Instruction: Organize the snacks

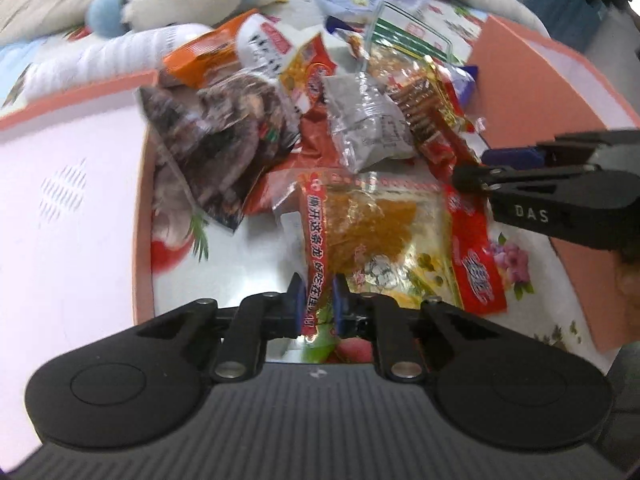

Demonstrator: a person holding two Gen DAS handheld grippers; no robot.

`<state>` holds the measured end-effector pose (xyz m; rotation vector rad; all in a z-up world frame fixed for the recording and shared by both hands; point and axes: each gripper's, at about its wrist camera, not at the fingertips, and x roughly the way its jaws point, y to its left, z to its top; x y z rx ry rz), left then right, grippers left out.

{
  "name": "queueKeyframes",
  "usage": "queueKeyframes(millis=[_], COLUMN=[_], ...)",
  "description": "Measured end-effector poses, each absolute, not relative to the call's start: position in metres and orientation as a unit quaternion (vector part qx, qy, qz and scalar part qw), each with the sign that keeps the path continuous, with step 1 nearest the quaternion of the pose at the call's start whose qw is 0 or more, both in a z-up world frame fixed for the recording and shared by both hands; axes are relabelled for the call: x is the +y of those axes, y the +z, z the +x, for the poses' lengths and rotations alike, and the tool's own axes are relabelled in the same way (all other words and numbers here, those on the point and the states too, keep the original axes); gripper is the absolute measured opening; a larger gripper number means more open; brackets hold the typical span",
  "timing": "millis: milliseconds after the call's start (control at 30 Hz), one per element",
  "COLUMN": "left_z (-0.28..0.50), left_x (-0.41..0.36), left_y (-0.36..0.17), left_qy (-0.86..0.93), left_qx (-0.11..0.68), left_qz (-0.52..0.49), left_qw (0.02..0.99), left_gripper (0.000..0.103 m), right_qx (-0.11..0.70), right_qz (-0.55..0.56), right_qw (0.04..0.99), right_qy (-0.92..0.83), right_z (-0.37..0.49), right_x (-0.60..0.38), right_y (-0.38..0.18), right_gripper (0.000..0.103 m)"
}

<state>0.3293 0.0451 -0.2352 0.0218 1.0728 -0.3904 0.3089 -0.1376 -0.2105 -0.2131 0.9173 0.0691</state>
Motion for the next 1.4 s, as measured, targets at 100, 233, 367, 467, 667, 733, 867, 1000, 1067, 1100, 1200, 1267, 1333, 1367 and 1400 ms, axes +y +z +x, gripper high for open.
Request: queueKeyframes(millis=[100,233,367,467,667,733,867,1000,1067,1100,1200,1267,1333,1367,1400], left_z=[0.309,0.274,0.244,0.223,0.194,0.189,0.188,0.190,0.189,0.189,0.188,0.189,0.187,0.186,0.185], left_x=[0.050,0.060,0.066,0.068,0.074,0.071,0.066,0.066,0.068,0.068,0.063,0.061,0.057,0.054,0.050], left_y=[-0.231,-0.219,-0.199,-0.186,-0.173,-0.172,-0.179,-0.182,-0.172,-0.163,-0.124,-0.096,-0.063,-0.048,-0.032], left_qy=[-0.163,-0.128,-0.093,-0.064,-0.023,-0.019,-0.003,0.011,0.019,0.024,0.012,0.015,0.011,0.006,0.001], left_qx=[0.501,0.493,0.479,0.466,0.460,0.459,0.480,0.505,0.502,0.495,0.474,0.466,0.450,0.448,0.447], left_qz=[-0.012,-0.051,-0.079,-0.081,-0.095,-0.097,-0.109,-0.098,-0.089,-0.080,-0.049,-0.037,-0.033,-0.033,-0.031], left_qw=[0.850,0.859,0.869,0.879,0.883,0.883,0.870,0.857,0.860,0.865,0.879,0.884,0.892,0.893,0.894], left_gripper=[0.013,0.012,0.011,0.011,0.011,0.011,0.012,0.046,0.080,0.086,0.088,0.090,0.092,0.092,0.092], right_qx=[0.430,0.420,0.423,0.422,0.415,0.412,0.416,0.422,0.415,0.413,0.409,0.414,0.419,0.421,0.423], right_qz=[-0.097,-0.083,-0.054,-0.037,-0.028,-0.023,-0.011,0.006,0.006,0.006,0.015,0.012,0.007,0.005,0.003], right_qw=[0.896,0.902,0.903,0.904,0.906,0.907,0.904,0.900,0.903,0.904,0.905,0.904,0.901,0.900,0.899], right_qy=[0.044,0.050,0.060,0.063,0.074,0.079,0.096,0.112,0.114,0.113,0.112,0.109,0.109,0.112,0.114], right_z=[0.294,0.268,0.238,0.216,0.180,0.173,0.164,0.158,0.156,0.155,0.155,0.158,0.160,0.160,0.161], right_x=[-0.138,-0.140,-0.146,-0.149,-0.148,-0.148,-0.148,-0.149,-0.148,-0.149,-0.153,-0.152,-0.151,-0.151,-0.150], right_y=[-0.206,-0.192,-0.185,-0.182,-0.179,-0.177,-0.178,-0.176,-0.170,-0.168,-0.162,-0.162,-0.162,-0.162,-0.162], right_gripper=[0.032,0.021,0.021,0.021,0.021,0.021,0.021,0.022,0.023,0.028,0.061,0.070,0.071,0.071,0.071])
